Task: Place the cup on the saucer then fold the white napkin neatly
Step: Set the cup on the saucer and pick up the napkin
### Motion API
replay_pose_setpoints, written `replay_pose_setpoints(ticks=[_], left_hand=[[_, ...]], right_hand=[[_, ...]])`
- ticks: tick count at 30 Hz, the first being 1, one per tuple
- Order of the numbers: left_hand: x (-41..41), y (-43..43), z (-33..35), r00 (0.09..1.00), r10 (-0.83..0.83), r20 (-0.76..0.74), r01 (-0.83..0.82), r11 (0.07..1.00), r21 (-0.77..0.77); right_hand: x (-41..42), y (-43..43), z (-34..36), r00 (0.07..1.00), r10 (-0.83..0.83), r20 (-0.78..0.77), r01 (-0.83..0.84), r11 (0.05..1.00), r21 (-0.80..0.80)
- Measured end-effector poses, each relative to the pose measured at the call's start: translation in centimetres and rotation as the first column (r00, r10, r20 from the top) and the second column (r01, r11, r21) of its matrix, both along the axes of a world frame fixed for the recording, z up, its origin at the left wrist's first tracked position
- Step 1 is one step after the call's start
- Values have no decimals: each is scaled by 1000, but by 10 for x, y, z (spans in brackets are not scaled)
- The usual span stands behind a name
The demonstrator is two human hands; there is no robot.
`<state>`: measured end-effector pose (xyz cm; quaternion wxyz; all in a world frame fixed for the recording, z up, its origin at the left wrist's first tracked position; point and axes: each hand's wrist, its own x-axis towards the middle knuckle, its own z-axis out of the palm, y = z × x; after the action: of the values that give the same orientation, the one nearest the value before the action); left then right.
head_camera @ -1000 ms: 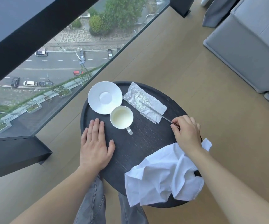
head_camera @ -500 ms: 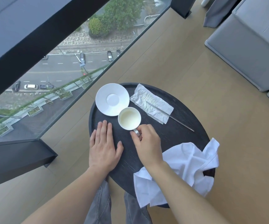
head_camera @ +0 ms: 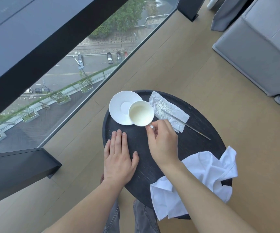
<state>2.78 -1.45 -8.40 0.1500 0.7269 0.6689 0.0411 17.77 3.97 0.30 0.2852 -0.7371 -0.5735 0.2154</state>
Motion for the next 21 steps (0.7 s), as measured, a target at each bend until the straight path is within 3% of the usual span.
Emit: replay_pose_setpoints(ticks=[21], left_hand=[[-5, 1, -6, 998, -30, 60, 32, 999, -25]], right_hand=[[-34, 43, -22, 1000, 9, -18, -11, 997, -79]])
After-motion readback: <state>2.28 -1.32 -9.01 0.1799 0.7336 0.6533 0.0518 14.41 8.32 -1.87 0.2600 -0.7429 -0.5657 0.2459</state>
